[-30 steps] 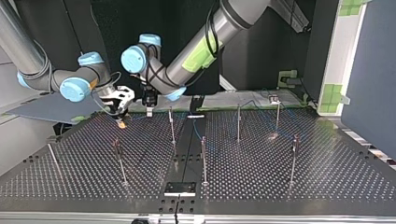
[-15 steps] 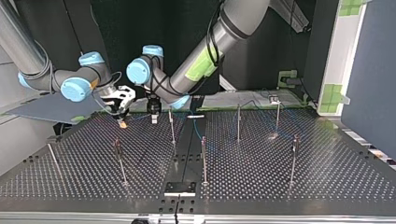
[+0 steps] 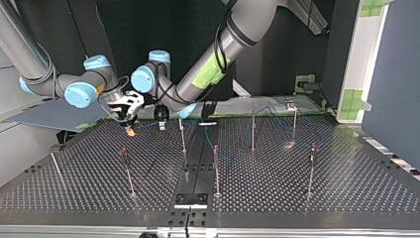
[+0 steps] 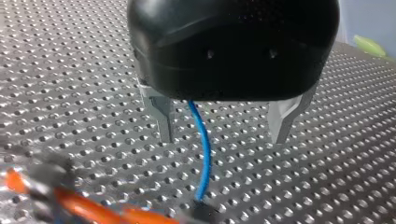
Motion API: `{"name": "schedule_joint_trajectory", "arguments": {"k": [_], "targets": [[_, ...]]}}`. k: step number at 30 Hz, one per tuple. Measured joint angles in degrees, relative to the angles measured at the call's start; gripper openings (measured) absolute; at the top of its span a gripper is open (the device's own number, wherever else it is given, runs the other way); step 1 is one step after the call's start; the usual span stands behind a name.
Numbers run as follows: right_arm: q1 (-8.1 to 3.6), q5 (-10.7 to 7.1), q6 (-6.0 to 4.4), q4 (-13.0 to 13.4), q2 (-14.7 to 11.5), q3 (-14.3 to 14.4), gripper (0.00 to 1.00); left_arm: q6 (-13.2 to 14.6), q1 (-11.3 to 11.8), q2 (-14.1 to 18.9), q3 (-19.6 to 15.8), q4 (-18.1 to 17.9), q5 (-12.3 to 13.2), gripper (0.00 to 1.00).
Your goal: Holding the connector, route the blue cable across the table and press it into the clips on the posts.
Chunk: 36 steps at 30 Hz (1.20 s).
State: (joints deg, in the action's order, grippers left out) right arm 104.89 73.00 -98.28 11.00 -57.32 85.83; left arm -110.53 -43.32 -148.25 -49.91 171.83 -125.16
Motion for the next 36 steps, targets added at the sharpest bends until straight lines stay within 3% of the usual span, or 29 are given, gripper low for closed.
{"name": "schedule_joint_trajectory", "arguments": {"k": [1, 2, 3, 4, 5, 6, 8, 9, 10, 20, 29, 36], "targets": [[0.0, -0.01, 0.0, 0.0, 0.01, 0.0, 0.0, -0.2, -0.02, -0.02, 0.56, 0.24, 0.0, 0.78], [0.01, -0.02, 0.0, 0.0, 0.01, 0.0, 0.0, -0.31, -0.04, -0.03, 0.94, 0.36, 0.0, 0.6], [0.01, -0.03, 0.0, 0.0, 0.01, 0.0, 0.0, -0.39, -0.07, -0.03, 1.24, 0.45, 0.0, 0.6], [0.02, -0.03, 0.0, 0.0, 0.02, -0.01, 0.0, -0.44, -0.12, -0.03, 1.51, 0.52, -0.02, 0.49], [0.04, -0.03, 0.0, 0.0, 0.02, -0.01, 0.0, -0.46, -0.16, -0.03, 1.63, 0.55, -0.04, 0.31], [0.04, -0.03, 0.0, 0.0, 0.03, -0.01, 0.0, -0.46, -0.2, -0.04, 1.7, 0.58, -0.05, 0.31], [0.04, -0.04, 0.0, 0.0, 0.03, -0.01, 0.0, -0.47, -0.26, -0.04, 1.8, 0.6, -0.13, 0.08], [0.05, -0.05, 0.0, -0.01, 0.02, -0.01, 0.0, -0.46, -0.27, -0.04, 1.82, 0.6, -0.15, 0.08], [0.05, -0.05, 0.0, -0.03, 0.02, 0.0, 0.0, -0.45, -0.28, -0.05, 1.83, 0.61, -0.17, 0.0], [0.06, -0.12, 0.04, -0.09, -0.01, 0.01, 0.0, -0.33, -0.3, -0.05, 1.86, 1.04, -0.19, 0.0], [-0.34, -0.07, 0.88, -1.71, -0.62, -1.11, 0.0, -1.03, -0.27, 0.86, 1.91, 3.64, -0.29, 0.0], [-0.65, -0.37, -0.49, -3.43, -3.63, -1.4, 0.0, -1.41, -0.52, 3.55, 1.91, 6.68, -2.06, 0.0]]}}
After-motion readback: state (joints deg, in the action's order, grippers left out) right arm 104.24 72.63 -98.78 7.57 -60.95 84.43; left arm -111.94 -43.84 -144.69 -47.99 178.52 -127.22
